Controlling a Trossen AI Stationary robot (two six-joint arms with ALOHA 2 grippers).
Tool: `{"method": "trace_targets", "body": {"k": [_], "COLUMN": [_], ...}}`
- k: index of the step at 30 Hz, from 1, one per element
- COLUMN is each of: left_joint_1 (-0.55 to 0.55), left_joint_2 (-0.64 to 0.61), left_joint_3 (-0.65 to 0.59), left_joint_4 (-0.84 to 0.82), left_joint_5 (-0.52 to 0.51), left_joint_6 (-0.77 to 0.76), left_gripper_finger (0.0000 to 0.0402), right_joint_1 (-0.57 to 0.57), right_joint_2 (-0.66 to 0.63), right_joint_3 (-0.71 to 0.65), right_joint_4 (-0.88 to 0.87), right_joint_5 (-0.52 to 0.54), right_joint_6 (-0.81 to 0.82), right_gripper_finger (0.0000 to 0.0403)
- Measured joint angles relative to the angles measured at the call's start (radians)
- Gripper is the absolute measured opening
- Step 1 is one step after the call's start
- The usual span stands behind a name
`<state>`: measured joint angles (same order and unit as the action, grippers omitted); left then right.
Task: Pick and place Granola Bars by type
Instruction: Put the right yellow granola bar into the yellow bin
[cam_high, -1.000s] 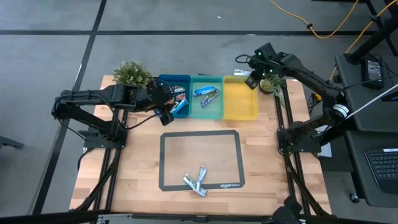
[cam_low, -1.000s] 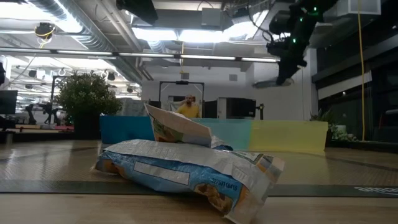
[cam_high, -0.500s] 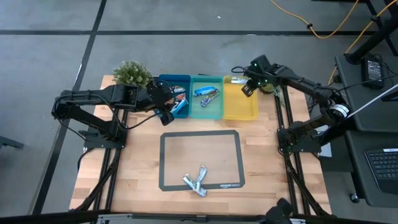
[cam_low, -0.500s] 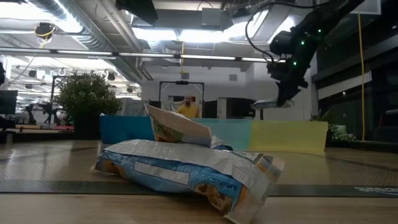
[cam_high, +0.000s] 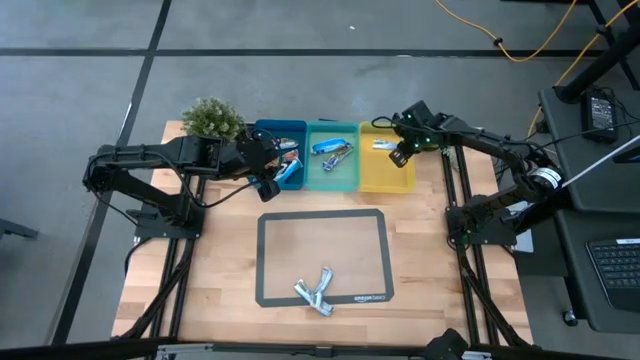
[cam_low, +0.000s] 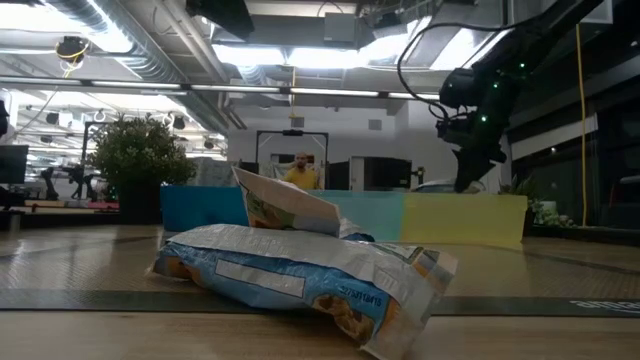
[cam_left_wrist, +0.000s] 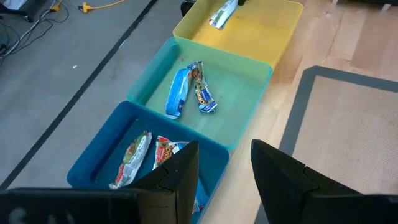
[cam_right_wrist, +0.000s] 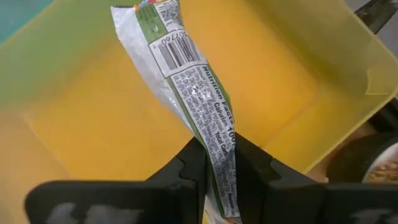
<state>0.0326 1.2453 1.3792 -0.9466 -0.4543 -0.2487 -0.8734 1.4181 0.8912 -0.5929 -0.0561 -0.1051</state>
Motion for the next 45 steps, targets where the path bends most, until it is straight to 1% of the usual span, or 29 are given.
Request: {"method": "trace_targets", "body": {"k": [10, 15, 24, 30, 38, 41, 45], "left_joint_1": [0.0, 0.0, 0.0, 0.0, 0.0, 0.0, 0.0], "left_joint_2": [0.0, 0.0, 0.0, 0.0, 0.0, 0.0, 0.001], "left_joint_3": [0.0, 0.0, 0.0, 0.0, 0.0, 0.0, 0.0], "left_joint_4": [0.0, 0.0, 0.0, 0.0, 0.0, 0.0, 0.0], "left_joint_5": [-0.019, -0.023, -0.022, -0.021, -0.019, -0.019, -0.019], "left_joint_6": [-0.004, -0.003, -0.01, -0.018, -0.019, -0.019, -0.019], "left_gripper_finger": [0.0139, 0.0139, 0.0139, 0.0139, 0.0139, 0.0139, 0.0139], "right_joint_1": [0.0, 0.001, 0.021, 0.034, 0.033, 0.033, 0.034], "right_joint_2": [0.005, 0.062, 0.169, 0.198, 0.203, 0.203, 0.203], "right_joint_3": [-0.039, -0.04, -0.04, -0.04, -0.04, -0.04, -0.04], "right_joint_4": [0.072, 0.084, 0.108, 0.117, 0.123, 0.123, 0.12], "right_joint_5": [-0.002, -0.049, -0.052, -0.052, -0.053, -0.075, -0.077], "right_joint_6": [0.03, 0.047, 0.05, 0.05, 0.049, 0.045, 0.048], "right_gripper_finger": [0.0064, 0.0064, 0.0064, 0.0064, 0.0065, 0.0075, 0.0105]}}
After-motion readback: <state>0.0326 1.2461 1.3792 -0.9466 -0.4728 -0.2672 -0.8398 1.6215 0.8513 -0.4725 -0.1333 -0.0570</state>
